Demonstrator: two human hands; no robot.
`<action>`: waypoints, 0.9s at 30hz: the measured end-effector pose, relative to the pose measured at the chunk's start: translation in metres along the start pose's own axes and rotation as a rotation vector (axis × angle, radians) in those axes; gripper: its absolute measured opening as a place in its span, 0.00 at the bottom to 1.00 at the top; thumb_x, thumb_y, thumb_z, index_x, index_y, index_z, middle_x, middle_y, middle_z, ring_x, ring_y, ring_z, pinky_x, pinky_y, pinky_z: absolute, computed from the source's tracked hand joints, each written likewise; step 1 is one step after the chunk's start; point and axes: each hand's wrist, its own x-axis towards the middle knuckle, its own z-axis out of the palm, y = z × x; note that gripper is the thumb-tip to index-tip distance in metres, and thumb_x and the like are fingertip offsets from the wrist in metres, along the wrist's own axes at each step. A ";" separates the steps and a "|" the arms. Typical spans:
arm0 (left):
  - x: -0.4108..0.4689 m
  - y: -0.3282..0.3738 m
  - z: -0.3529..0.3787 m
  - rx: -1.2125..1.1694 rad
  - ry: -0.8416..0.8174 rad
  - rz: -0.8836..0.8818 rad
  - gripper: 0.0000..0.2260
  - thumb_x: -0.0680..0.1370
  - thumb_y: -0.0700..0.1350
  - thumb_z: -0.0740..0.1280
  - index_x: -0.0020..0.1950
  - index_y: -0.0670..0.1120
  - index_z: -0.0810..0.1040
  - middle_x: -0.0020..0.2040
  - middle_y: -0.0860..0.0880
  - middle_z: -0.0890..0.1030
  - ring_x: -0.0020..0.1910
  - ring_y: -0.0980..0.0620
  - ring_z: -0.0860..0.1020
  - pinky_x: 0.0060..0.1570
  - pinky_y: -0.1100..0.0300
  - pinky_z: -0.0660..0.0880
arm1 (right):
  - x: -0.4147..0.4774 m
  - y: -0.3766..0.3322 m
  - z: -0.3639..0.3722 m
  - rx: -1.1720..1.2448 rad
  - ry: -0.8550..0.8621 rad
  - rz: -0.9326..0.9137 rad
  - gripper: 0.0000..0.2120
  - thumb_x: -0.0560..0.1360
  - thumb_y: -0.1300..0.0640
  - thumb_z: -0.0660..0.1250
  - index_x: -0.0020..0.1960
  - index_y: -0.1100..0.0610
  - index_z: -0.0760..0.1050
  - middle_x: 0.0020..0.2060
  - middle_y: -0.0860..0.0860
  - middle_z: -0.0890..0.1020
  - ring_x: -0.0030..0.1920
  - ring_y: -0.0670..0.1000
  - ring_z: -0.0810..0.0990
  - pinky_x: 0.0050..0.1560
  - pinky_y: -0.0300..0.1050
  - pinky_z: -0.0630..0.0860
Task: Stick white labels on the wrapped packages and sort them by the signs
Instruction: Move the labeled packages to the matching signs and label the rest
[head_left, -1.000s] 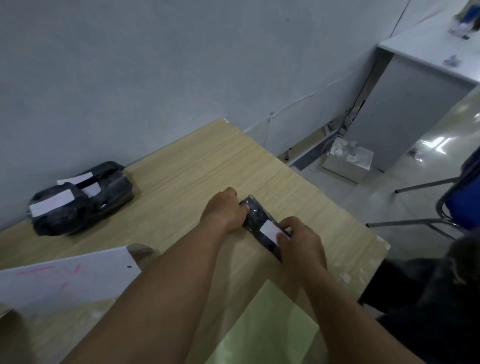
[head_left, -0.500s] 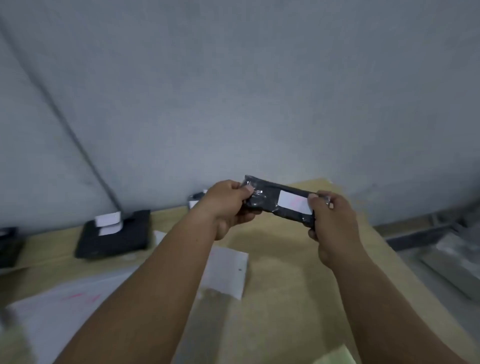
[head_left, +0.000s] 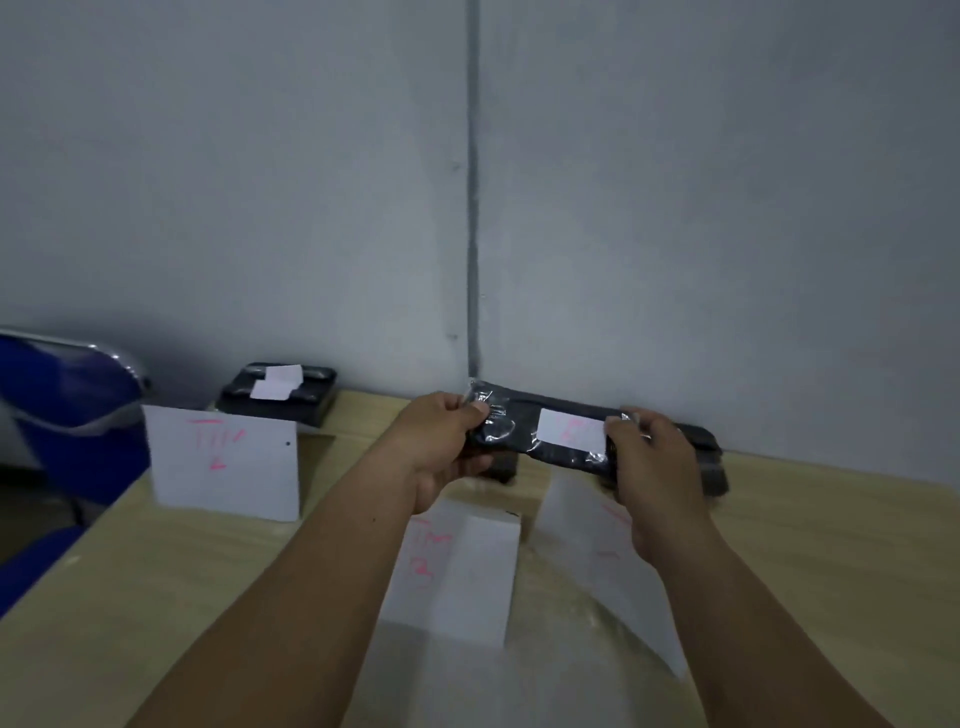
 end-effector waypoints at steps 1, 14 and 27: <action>0.005 0.003 -0.011 -0.010 0.011 0.002 0.03 0.81 0.42 0.65 0.50 0.43 0.75 0.44 0.44 0.82 0.34 0.49 0.83 0.29 0.60 0.78 | 0.004 0.000 0.011 -0.029 -0.012 -0.003 0.09 0.74 0.50 0.66 0.53 0.48 0.79 0.50 0.49 0.81 0.46 0.50 0.79 0.44 0.47 0.75; 0.153 0.032 -0.106 0.534 0.074 0.007 0.08 0.78 0.44 0.70 0.47 0.38 0.82 0.41 0.41 0.82 0.36 0.46 0.78 0.35 0.58 0.75 | 0.103 0.015 0.133 -0.504 -0.101 0.077 0.09 0.75 0.58 0.67 0.36 0.51 0.78 0.37 0.53 0.82 0.42 0.58 0.83 0.47 0.61 0.81; 0.194 -0.016 -0.124 0.854 0.000 -0.044 0.16 0.75 0.46 0.72 0.46 0.30 0.81 0.45 0.33 0.83 0.38 0.43 0.78 0.50 0.47 0.79 | 0.109 0.059 0.153 -0.816 -0.150 0.245 0.04 0.74 0.61 0.66 0.47 0.60 0.79 0.49 0.63 0.82 0.51 0.62 0.82 0.53 0.57 0.80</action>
